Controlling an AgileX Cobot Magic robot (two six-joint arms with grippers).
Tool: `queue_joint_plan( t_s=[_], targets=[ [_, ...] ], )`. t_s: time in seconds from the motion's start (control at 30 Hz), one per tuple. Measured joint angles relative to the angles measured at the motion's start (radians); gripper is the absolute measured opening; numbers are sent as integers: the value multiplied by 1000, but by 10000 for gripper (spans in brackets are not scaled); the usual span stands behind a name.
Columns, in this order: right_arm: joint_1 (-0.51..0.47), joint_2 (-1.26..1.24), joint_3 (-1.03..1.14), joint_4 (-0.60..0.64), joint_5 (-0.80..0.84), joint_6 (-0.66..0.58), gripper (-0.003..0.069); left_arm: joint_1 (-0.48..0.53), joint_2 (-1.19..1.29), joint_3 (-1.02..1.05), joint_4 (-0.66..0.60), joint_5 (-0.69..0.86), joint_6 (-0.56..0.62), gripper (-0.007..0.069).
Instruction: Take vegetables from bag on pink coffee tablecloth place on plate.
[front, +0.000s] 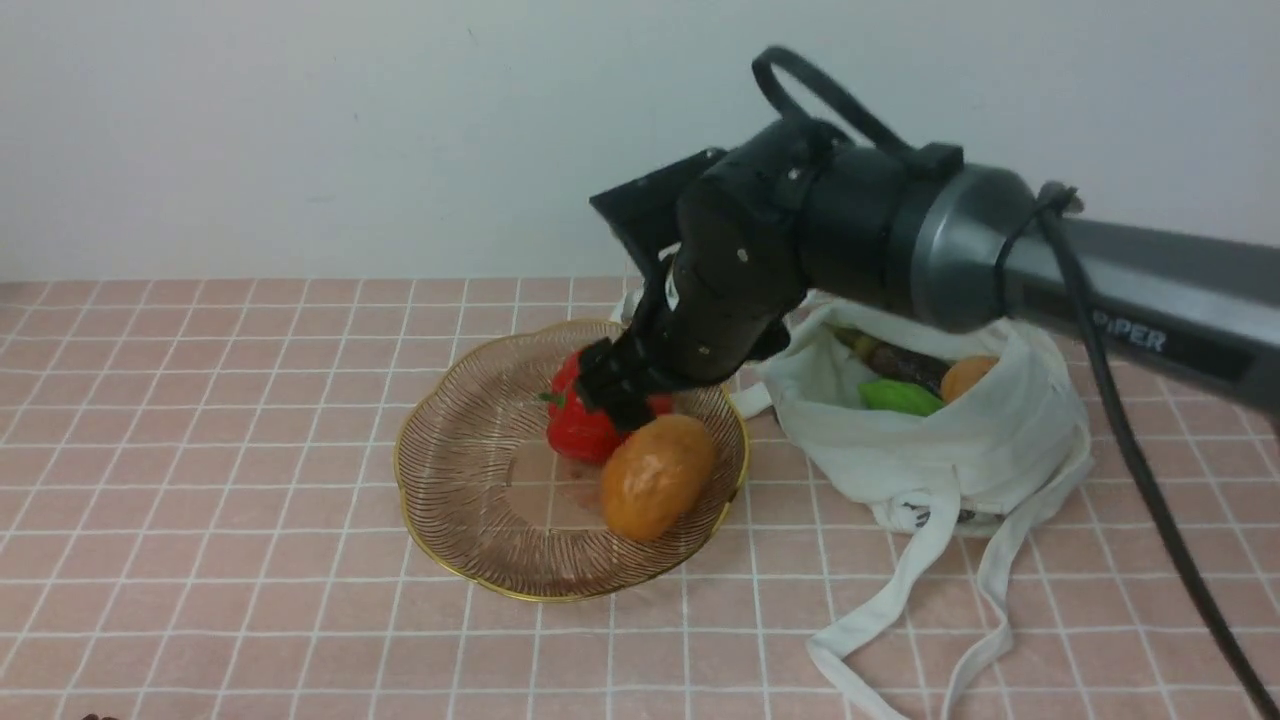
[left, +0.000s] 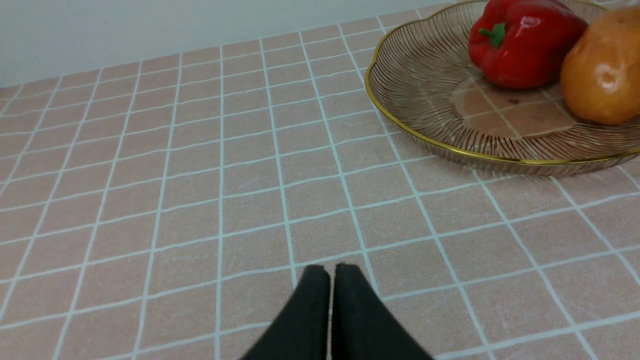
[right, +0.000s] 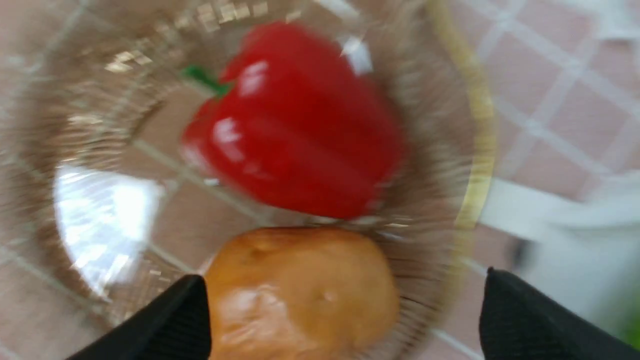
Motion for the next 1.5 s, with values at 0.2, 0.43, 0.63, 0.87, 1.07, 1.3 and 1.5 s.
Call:
queue_joint_plan(
  t_s=[0.2,0.43,0.63,0.87,1.07,1.3,1.5],
  targets=[
    [-2,-30,-243,-79,194,-37,676,0,0,0,0,0,0,-5],
    [-2,-224,-337,93,226,-135,451,0,0,0,0,0,0,-5],
    [-2,-462,-270,199,235,-197,211,0,0,0,0,0,0,-5],
    [-2,-887,-23,162,239,-209,-1,0,0,0,0,0,0,-5],
    [-2,-1263,375,98,111,-209,-14,0,0,0,0,0,0,-5],
    [-2,-1667,1137,84,-614,-209,-15,0,0,0,1,0,0,-5],
    [-2,-1729,1460,-30,-1072,-220,-15,0,0,0,0,0,0,-5]
  ],
)
